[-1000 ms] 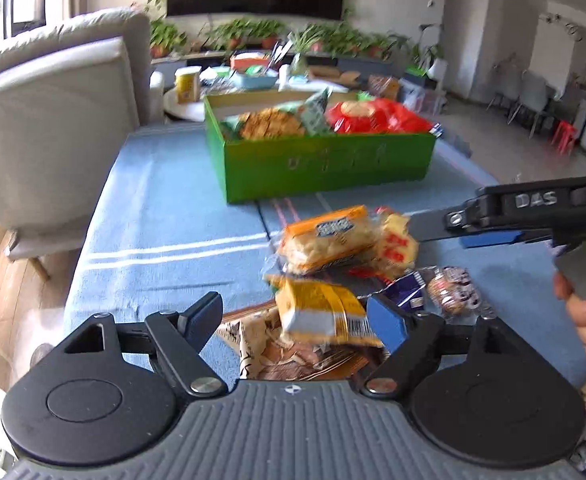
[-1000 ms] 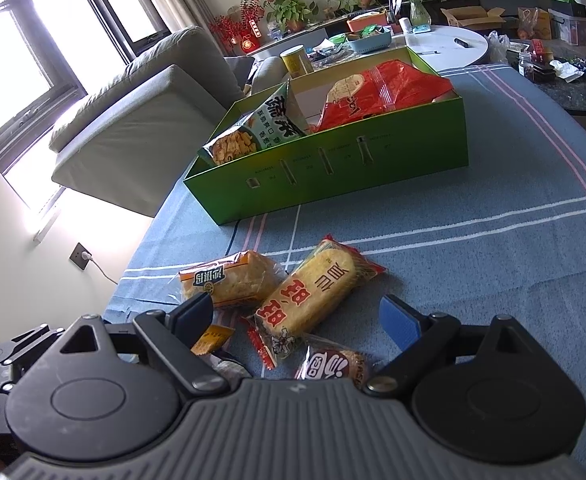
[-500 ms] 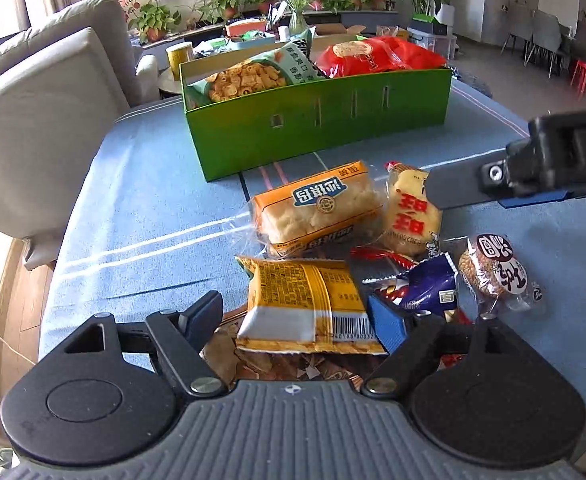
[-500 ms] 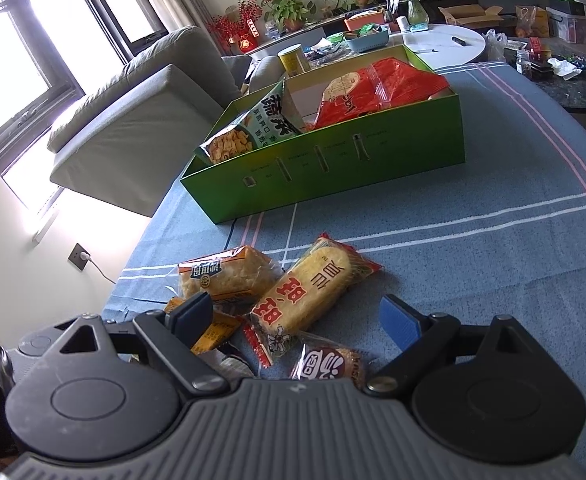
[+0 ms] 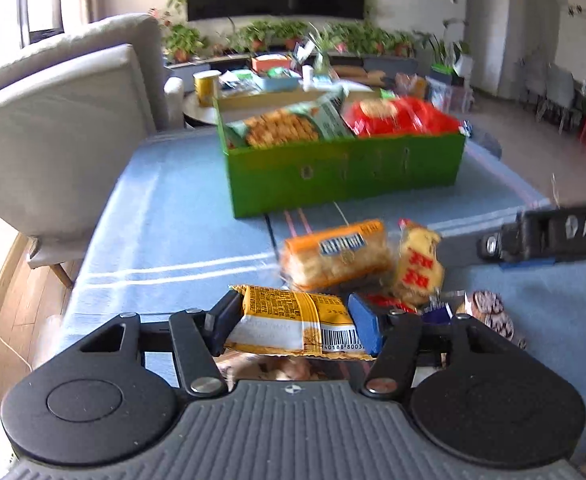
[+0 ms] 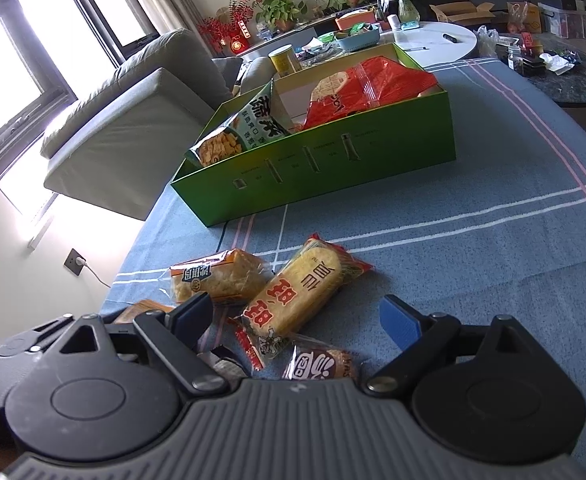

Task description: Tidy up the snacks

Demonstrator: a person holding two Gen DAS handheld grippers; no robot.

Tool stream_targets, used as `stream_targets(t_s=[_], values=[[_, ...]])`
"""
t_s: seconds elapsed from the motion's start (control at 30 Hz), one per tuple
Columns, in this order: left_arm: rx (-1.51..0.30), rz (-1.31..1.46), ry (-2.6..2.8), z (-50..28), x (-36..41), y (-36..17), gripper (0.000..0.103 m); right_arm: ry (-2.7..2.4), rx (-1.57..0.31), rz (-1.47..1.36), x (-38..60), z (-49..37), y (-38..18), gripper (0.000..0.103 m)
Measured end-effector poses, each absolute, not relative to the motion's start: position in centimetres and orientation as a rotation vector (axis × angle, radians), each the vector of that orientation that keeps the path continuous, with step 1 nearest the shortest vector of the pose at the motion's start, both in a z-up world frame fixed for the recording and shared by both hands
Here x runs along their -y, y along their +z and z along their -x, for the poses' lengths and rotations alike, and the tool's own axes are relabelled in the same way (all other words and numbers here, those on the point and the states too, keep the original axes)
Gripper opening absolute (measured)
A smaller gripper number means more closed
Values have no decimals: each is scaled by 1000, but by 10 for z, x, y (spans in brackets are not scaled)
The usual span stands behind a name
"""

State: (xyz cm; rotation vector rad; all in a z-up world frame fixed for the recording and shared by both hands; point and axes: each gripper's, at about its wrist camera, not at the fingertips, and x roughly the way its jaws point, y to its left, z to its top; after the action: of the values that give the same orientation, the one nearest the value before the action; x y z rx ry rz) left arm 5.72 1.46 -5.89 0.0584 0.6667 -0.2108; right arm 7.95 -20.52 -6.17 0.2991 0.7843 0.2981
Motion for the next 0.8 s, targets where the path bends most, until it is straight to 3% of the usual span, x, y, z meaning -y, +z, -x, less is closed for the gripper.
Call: stream_targets(t_s=[0.8], values=[[-665,54,-171,-60,-46,-61,56,190,-857,-66,152,-112,-83,78]])
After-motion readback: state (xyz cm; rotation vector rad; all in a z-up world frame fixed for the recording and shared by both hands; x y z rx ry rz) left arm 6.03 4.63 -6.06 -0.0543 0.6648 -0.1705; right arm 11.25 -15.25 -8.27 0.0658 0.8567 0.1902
